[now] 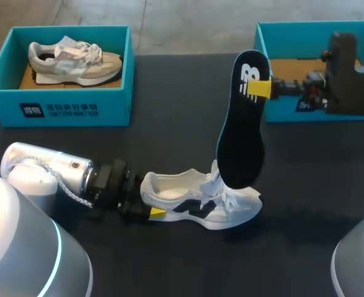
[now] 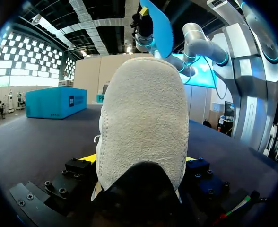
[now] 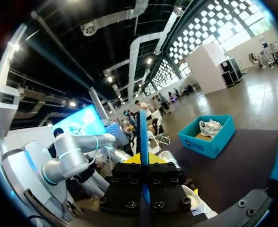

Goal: Take the shoe out of the shoebox, open the shoe tongue, remove and reinsert the insole, then place the shoe into the shoebox

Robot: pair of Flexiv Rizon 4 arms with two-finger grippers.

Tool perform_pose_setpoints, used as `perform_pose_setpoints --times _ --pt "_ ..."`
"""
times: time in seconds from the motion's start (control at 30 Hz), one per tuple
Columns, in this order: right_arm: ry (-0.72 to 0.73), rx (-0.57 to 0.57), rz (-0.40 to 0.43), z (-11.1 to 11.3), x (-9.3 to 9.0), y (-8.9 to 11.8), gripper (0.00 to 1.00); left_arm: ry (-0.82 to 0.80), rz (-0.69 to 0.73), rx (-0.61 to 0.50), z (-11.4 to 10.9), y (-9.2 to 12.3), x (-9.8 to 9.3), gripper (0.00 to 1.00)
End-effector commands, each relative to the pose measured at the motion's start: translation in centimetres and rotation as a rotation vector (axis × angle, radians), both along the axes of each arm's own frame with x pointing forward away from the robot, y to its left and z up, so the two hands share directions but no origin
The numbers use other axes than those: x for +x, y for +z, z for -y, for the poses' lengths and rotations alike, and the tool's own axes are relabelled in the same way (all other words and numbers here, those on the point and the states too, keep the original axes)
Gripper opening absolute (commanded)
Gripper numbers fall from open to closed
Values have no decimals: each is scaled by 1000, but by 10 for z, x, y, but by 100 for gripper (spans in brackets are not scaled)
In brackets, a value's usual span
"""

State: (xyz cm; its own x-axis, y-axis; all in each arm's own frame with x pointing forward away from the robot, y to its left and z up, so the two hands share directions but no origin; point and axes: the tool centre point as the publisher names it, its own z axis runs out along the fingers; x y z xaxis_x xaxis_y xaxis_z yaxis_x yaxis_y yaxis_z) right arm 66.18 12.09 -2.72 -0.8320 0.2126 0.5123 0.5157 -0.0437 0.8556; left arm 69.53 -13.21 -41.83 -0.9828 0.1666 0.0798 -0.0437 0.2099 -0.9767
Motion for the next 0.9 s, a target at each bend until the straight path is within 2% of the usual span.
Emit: perform_pose_setpoints --times 0.03,0.07,0.6,0.8,0.9 --pt "-42 -38 -49 11 -16 -1 0 0 -1 0 1 -1 0 0" --pt "-80 -105 -54 14 -18 0 0 0 -1 0 1 -1 0 0" --pt "-80 -105 -54 14 -18 0 0 0 -1 0 1 -1 0 0" --pt "-93 -65 -119 21 -24 17 0 0 -1 0 1 -1 0 0" --pt "-108 -81 -131 22 -31 24 0 0 -1 0 1 -1 0 0"
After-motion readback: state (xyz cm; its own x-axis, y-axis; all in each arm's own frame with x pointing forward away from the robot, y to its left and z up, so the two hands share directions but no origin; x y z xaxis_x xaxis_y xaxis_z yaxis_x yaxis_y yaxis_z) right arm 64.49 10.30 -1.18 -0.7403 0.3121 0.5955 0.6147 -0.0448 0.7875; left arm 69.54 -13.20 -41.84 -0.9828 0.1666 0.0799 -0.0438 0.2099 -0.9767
